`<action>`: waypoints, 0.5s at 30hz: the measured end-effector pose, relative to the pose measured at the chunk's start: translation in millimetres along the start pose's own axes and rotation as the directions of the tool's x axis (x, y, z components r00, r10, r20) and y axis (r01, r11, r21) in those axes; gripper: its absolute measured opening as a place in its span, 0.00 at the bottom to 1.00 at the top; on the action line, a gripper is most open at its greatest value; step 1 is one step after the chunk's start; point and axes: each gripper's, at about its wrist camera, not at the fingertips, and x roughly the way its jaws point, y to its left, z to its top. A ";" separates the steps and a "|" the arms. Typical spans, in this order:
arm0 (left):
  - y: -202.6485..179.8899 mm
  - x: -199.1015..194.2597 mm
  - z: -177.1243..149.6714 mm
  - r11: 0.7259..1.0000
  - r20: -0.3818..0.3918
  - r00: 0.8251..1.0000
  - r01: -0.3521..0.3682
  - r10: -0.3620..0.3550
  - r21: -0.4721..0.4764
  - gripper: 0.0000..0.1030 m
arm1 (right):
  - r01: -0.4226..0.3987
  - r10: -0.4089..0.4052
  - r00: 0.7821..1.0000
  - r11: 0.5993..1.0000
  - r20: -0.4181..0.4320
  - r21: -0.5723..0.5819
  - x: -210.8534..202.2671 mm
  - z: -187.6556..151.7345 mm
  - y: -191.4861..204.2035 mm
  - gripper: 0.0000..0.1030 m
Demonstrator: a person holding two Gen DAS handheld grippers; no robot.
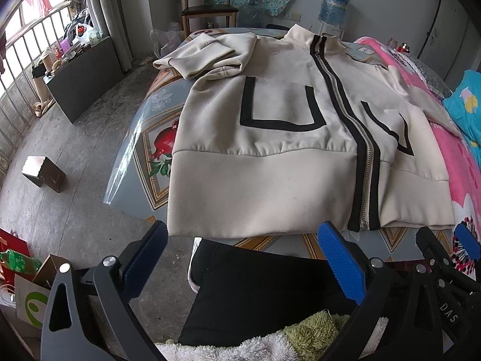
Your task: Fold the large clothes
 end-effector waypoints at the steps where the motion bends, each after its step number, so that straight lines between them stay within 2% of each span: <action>1: 0.0 -0.1 0.0 1.000 0.000 1.000 0.000 0.000 0.000 0.95 | 0.000 0.000 1.000 1.000 0.000 0.000 0.1 -0.1 0.1 0.93; 15: 0.1 -0.2 0.1 1.000 0.000 1.000 0.000 0.000 0.000 0.95 | 0.002 -0.002 1.000 1.000 0.002 -0.004 -0.8 0.3 2.3 0.93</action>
